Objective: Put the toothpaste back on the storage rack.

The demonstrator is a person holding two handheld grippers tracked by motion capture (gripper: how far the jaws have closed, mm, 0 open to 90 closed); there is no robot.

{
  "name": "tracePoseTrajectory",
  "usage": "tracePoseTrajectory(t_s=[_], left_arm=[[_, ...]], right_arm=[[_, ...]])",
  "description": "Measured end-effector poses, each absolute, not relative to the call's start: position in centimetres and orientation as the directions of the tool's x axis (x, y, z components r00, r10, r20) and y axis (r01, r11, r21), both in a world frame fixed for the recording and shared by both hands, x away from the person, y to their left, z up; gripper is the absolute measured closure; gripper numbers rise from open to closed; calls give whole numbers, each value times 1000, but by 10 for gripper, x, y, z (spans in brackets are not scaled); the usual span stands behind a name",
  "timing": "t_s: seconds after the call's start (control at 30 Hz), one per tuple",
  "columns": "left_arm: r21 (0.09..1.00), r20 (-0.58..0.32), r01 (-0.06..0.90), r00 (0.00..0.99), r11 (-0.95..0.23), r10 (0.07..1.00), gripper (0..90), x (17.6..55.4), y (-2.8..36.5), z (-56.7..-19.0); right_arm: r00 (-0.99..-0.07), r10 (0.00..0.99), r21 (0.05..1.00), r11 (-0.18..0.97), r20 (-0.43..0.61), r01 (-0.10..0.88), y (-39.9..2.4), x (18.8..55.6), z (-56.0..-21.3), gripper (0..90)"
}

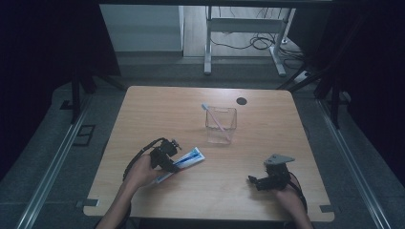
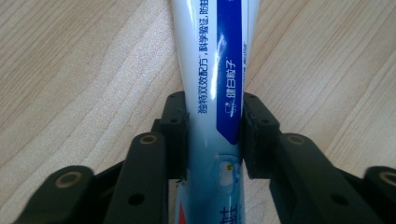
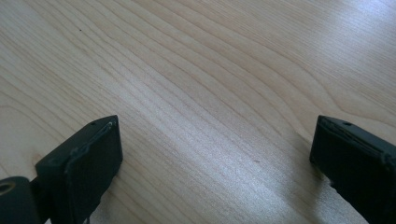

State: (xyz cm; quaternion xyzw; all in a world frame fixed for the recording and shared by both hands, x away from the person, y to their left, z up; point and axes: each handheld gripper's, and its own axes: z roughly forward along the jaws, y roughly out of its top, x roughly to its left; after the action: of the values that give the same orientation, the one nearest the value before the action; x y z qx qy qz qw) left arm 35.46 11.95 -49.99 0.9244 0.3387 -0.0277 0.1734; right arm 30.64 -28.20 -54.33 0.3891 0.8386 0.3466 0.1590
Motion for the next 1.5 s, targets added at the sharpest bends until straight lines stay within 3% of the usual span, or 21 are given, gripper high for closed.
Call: tracePoseTrajectory(t_s=[0.23,0.6,1.07,1.5], left_arm=[[318,-179,638,767,-702,616,730,354,122,-498],[342,-185,630,772,-697,608,747,354,123,-497],[467,-212,616,774,-634,596,749,350,128,-476],[575,-183,580,778,-576,601,748,348,131,-452]], right_arm=[[-647,763,706,456,3,542,-282,306,-543,23],[-647,762,706,456,5,542,-282,307,-543,23],[-647,762,706,456,4,542,-282,307,-543,23],[-648,761,706,459,2,540,-282,307,-543,23]])
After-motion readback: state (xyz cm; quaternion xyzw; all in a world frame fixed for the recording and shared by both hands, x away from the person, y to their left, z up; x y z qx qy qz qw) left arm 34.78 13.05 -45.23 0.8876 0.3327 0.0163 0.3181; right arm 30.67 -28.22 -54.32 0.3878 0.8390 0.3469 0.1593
